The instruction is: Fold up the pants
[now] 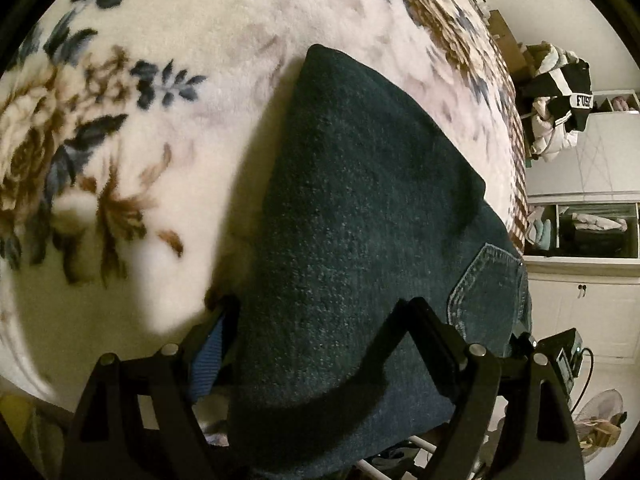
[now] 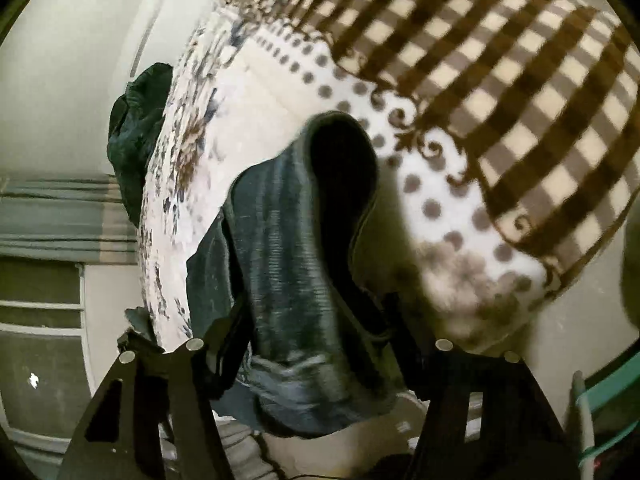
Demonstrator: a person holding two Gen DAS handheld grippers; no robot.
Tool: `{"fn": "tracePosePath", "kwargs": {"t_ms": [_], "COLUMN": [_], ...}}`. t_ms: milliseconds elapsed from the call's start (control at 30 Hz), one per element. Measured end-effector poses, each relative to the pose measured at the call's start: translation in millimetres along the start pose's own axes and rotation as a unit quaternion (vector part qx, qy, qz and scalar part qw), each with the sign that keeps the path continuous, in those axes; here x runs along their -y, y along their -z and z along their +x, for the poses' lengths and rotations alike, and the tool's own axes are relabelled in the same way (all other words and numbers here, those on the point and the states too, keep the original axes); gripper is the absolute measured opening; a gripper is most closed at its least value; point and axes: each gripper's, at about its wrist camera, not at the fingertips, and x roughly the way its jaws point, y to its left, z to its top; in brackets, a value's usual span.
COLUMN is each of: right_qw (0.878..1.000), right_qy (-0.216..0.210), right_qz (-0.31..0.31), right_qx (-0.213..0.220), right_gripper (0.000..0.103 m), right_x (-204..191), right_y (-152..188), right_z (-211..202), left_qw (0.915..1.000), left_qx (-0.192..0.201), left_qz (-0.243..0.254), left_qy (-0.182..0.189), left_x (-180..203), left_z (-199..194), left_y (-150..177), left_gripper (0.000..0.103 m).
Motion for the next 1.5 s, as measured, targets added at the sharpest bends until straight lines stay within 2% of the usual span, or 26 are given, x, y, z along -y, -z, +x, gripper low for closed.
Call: {"fn": "tracePosePath", "kwargs": {"t_ms": [67,133,267,300,333,400,467,500,533,600,733,967,1133,1233,1367,1500], "right_qw": [0.999,0.996,0.992,0.993,0.994,0.996,0.997,0.998,0.998,0.998,0.998,0.997,0.995,0.993,0.992,0.99], "right_qy": [-0.004,-0.045,-0.098,-0.09,-0.075,-0.051,-0.043,-0.038,-0.034,-0.029,-0.031,-0.055,-0.069,-0.08,-0.096,-0.103], "right_qz": [0.026,0.055,0.036,0.026,0.016,0.015,0.011,0.004,0.001,-0.009,-0.024,-0.047,-0.071,-0.081,-0.083,-0.092], "right_qx": [-0.029,-0.046,-0.068,-0.072,-0.073,-0.067,-0.058,-0.053,-0.05,-0.048,-0.045,-0.037,-0.026,-0.012,0.005,0.009], "right_gripper": [0.078,0.096,0.097,0.092,0.077,0.059,0.052,0.048,0.046,0.044,0.042,0.041,0.041,0.041,0.041,0.041], "right_x": [11.8,20.2,4.3,0.9,-0.9,1.8,-0.4,-4.9,-9.5,-21.5,-51.0,-104.4,-161.8,-202.8,-259.1,-316.7], "right_y": [-7.2,-14.3,-17.9,-16.5,-14.9,-11.6,-8.6,-6.7,-5.2,-2.8,-2.2,-14.9,-47.0,-72.8,-120.5,-178.0], "right_z": [14.1,26.8,39.0,42.4,45.2,47.2,42.5,38.7,35.3,30.4,18.1,-21.7,-23.6,-9.3,29.1,93.1], "left_qw": [1.0,1.0,1.0,0.9999,0.9998,0.9995,0.9991,0.9989,0.9986,0.9983,0.9977,0.9954,0.9918,0.9884,0.9847,0.9829], "left_qx": [0.0,0.0,0.005,0.01,0.017,0.03,0.042,0.047,0.052,0.057,0.063,0.086,0.115,0.137,0.157,0.169], "left_qz": [0.0,-0.004,-0.006,-0.004,-0.004,-0.002,0.008,0.01,0.006,0.001,0.025,0.037,0.044,0.048,0.053,0.05], "left_qy": [0.0,0.004,0.006,0.007,0.009,0.013,0.004,-0.001,0.005,0.014,0.001,0.02,0.034,0.044,0.052,0.053], "left_x": [0.0,1.0,5.3,6.7,7.6,11.3,15.9,16.3,14.1,13.5,34.5,63.8,76.9,82.2,79.8,64.7], "left_z": [1.8,3.7,6.3,6.7,6.5,4.7,0.4,-2.7,-8.7,-16.4,-35.5,-91.0,-123.6,-139.4,-151.9,-152.6], "left_y": [-0.6,-2.4,-5.4,-5.6,-4.9,-2.8,-0.2,1.2,3.2,4.2,6.3,-12.1,-60.7,-110.9,-183.2,-267.1], "left_gripper": [0.085,0.088,0.089,0.089,0.089,0.088,0.072,0.054,0.038,0.031,0.028,0.028,0.028,0.028,0.028,0.028]}}
